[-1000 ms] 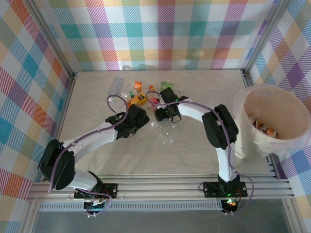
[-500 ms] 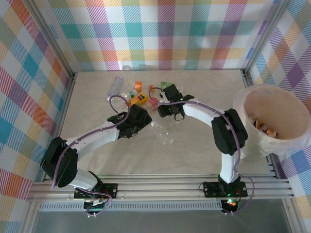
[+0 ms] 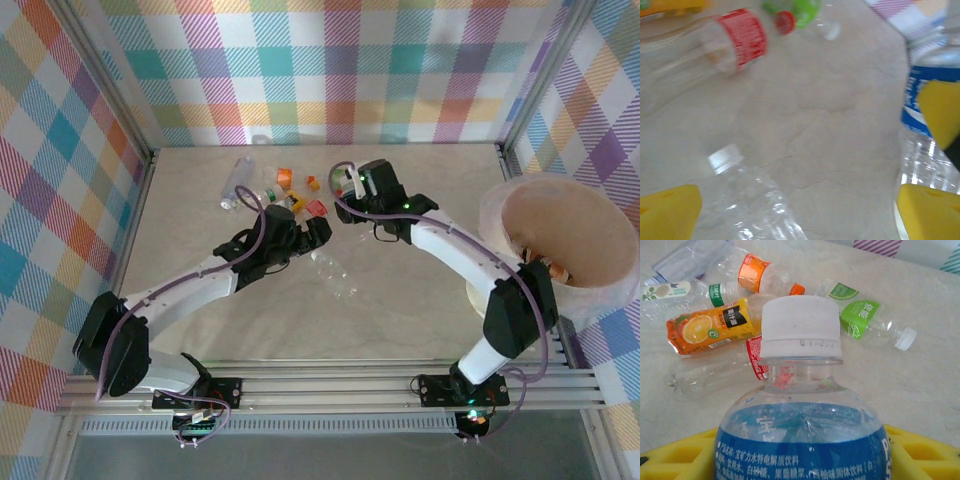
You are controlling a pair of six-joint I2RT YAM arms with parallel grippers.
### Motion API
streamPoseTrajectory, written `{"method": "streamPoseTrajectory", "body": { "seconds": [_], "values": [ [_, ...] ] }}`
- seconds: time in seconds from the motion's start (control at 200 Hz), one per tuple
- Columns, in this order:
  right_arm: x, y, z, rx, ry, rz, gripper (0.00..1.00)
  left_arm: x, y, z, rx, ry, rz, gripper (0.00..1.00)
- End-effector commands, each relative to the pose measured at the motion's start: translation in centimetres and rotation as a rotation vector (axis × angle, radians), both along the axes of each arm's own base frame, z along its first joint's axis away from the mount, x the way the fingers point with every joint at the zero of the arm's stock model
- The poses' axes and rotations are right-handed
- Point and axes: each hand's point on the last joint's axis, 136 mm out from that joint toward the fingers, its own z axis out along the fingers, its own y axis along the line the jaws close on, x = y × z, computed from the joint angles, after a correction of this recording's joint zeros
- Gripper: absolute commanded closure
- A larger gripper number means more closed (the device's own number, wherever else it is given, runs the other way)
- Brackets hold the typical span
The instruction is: Put the plastic bottles in the bin
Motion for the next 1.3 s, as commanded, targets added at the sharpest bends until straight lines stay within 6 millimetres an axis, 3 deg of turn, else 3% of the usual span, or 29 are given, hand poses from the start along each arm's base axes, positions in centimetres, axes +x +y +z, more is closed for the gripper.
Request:
{"method": "streamPoseTrajectory", "body": {
  "seconds": [0.0, 0.34, 0.575, 0.905, 1.08, 1.295],
  "values": [
    [-0.8, -1.2, 2.9, 0.05, -0.027, -0.016, 0.45, -1.3, -2.4, 3.9, -0.037, -0.178, -0.209, 0.0],
    [-3.7, -4.9, 10.7, 0.211, -0.124, -0.003, 0.45, -7.1, -8.8, 10.2, -0.049, -0.473, -0.615, 0.0],
    [-5.5, -9.3, 14.6, 0.253, -0.21, -0.044, 0.46, -7.9, -11.0, 12.6, -0.047, -0.599, -0.645, 0.0],
    [-8.4, -16.4, 20.2, 0.235, -0.364, -0.177, 0.48, -7.6, -11.8, 13.8, -0.005, -0.725, -0.614, 0.0],
    [-8.8, -21.9, 21.1, 0.156, -0.412, -0.345, 0.48, -6.4, -11.1, 14.0, 0.015, -0.729, -0.535, 0.0],
    [-9.7, -28.0, 21.8, 0.077, -0.429, -0.544, 0.48, -5.0, -8.9, 14.3, 0.047, -0.699, -0.4, 0.0]
  ]
}}
